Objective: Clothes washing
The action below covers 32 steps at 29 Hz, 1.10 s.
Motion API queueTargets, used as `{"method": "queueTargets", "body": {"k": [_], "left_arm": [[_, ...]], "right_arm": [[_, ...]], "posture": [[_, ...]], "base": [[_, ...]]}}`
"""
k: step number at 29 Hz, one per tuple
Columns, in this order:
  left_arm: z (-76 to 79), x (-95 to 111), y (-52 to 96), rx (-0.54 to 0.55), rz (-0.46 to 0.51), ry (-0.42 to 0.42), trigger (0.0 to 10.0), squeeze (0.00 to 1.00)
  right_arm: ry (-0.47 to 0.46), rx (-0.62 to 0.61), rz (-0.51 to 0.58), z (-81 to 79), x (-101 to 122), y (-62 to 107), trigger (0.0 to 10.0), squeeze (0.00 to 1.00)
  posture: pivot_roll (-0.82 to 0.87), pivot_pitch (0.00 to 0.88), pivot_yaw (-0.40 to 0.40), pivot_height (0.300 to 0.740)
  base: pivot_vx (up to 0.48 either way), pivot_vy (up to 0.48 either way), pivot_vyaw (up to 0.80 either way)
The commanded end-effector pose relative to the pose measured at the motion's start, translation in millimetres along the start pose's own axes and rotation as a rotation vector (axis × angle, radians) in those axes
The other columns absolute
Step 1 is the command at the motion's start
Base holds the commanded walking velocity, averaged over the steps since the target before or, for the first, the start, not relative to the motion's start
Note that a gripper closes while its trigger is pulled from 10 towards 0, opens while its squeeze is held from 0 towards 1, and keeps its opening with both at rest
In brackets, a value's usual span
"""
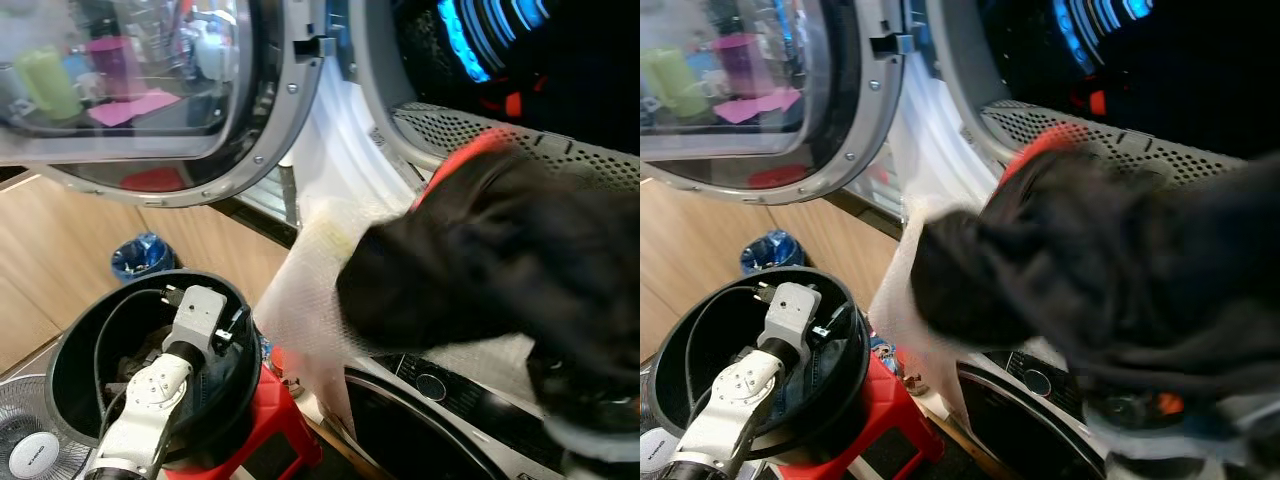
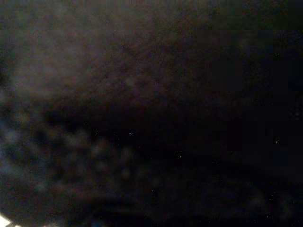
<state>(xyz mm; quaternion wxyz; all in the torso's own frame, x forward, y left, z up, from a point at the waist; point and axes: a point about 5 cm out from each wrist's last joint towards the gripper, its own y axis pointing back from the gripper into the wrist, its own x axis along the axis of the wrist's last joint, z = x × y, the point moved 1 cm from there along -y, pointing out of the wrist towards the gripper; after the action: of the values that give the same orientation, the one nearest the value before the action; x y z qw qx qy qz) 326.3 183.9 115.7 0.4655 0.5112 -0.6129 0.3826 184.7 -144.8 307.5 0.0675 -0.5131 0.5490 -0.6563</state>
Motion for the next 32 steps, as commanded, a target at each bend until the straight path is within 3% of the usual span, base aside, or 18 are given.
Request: {"method": "queueTargets", "body": {"k": [1,5,7,10,13,15,19,20,24,25,30,31,32], "left_arm": [[0.6,-5.5,1.2,0.000,-0.020,-0.023,10.0,0.00],[2.4,-6.7,0.3,0.003,-0.018,-0.013,10.0,0.00],[3.4,-6.9,0.2,0.000,-0.018,-0.010,10.0,0.00],[8.5,-9.9,-1.4,-0.014,-0.029,-0.005,10.0,0.00],[10.6,-10.5,-2.8,-0.016,-0.033,-0.002,10.0,0.00],[13.0,-10.8,-3.9,-0.021,-0.034,0.000,10.0,0.00],[17.0,-14.2,-3.6,-0.027,-0.049,0.008,10.0,0.00],[17.6,-14.8,-3.3,-0.028,-0.051,0.007,10.0,0.00],[19.8,-16.6,-2.7,-0.035,-0.059,0.008,10.0,0.00],[22.8,-17.7,-2.1,-0.045,-0.064,0.010,10.0,0.00],[27.1,-19.7,-0.9,-0.053,-0.077,0.017,10.0,0.00],[30.1,-22.2,1.2,-0.049,-0.087,0.030,10.0,0.00],[31.2,-23.0,2.0,-0.046,-0.091,0.037,10.0,0.00]], "right_arm": [[0.028,0.003,0.041,5.9,12.9,-10.7,0.0,0.00],[0.078,0.004,0.091,30.3,36.4,-47.5,0.0,0.00],[0.095,0.009,0.087,35.1,40.6,-56.2,0.0,0.00],[0.158,0.042,0.075,55.3,60.1,-113.7,0.0,0.00],[0.158,0.064,0.068,59.8,63.0,-131.0,0.0,0.00],[0.196,0.072,0.028,68.8,60.9,-151.2,0.0,0.00],[0.236,-0.076,-0.101,114.5,51.5,-202.9,0.0,0.00],[0.256,-0.132,-0.146,124.1,47.1,-209.3,0.0,0.00],[0.326,-0.247,-0.272,141.3,35.2,-220.7,0.0,0.00],[0.371,-0.360,-0.328,151.5,31.5,-222.8,0.0,0.00],[0.484,-0.537,-0.377,167.0,33.4,-217.0,0.0,0.00],[0.553,-0.802,-0.336,192.5,53.4,-195.9,0.0,0.00],[0.572,-0.900,-0.317,201.0,61.3,-186.6,0.0,0.00]], "posture": [[0.07,0.111,0.079,0.740],[0.06,0.110,0.077,0.740],[0.06,0.110,0.077,0.740],[0.03,0.104,0.078,0.740],[0.02,0.101,0.076,0.740],[0.02,0.092,0.072,0.740],[0.02,0.087,0.066,0.740],[0.02,0.085,0.064,0.740],[0.03,0.080,0.056,0.740],[0.04,0.076,0.045,0.740],[0.06,0.074,0.031,0.740],[0.08,0.070,0.014,0.740],[0.09,0.067,0.011,0.740]], "base": [[0.000,0.000,0.00],[0.000,0.000,0.00],[0.000,0.000,0.00],[0.000,0.000,0.00],[0.000,0.000,0.00],[0.000,0.000,0.00],[0.000,0.000,0.00],[0.000,0.000,0.00],[0.000,0.000,0.00],[0.000,0.000,0.00],[0.000,0.000,0.00],[0.000,0.000,0.00],[0.000,0.000,0.00]]}}
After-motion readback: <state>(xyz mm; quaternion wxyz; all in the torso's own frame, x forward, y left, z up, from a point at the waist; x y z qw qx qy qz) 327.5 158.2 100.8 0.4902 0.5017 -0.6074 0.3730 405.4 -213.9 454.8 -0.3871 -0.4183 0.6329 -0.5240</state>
